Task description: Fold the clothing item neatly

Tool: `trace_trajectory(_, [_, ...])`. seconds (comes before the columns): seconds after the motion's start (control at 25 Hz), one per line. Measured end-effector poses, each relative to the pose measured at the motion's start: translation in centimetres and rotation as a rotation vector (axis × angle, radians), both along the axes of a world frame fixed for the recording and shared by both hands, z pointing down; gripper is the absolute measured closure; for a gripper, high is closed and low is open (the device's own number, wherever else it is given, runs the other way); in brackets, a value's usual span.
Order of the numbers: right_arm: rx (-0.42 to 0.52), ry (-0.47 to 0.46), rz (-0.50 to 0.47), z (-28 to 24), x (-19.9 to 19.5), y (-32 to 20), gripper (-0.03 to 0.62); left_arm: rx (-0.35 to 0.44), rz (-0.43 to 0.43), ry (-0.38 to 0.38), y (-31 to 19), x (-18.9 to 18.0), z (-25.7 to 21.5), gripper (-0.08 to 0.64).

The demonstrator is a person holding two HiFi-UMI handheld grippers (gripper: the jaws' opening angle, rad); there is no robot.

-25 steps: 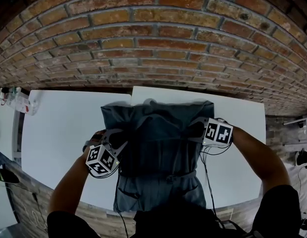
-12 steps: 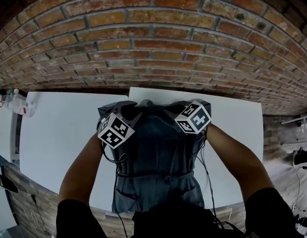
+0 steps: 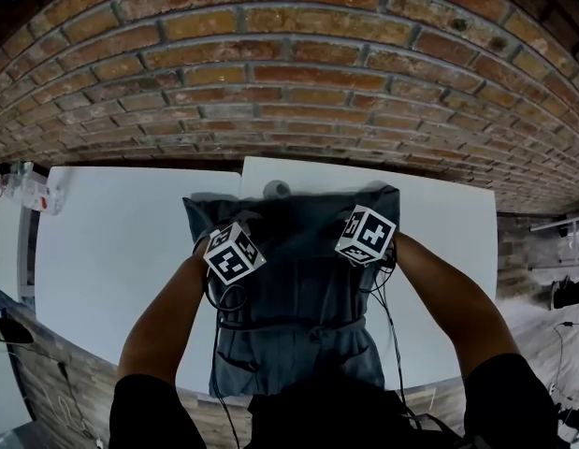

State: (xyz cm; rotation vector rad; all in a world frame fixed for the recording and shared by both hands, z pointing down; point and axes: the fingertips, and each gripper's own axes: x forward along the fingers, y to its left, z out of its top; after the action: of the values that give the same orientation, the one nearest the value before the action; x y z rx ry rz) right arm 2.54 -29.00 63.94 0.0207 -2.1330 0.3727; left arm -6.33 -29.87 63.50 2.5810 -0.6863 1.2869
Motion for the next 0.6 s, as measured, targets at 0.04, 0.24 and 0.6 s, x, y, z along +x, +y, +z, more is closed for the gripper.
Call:
trace_trajectory(0.04, [-0.001,-0.014,0.012,-0.4,0.0,-0.1,0.589,0.004,-0.009,0.005,0.1,-0.2,-0.2,0.453])
trace_trajectory(0.24, [0.038,-0.146,0.203,-4.5,1.1,-3.5,0.589,0.052,-0.071,0.044,0.2,-1.9,-2.7,0.453])
trace_trajectory(0.6, [0.203,0.09,0.294,0.1,7.4,-6.7,0.589,-0.04,-0.258,-0.005,0.1,-7.7,0.8,0.457])
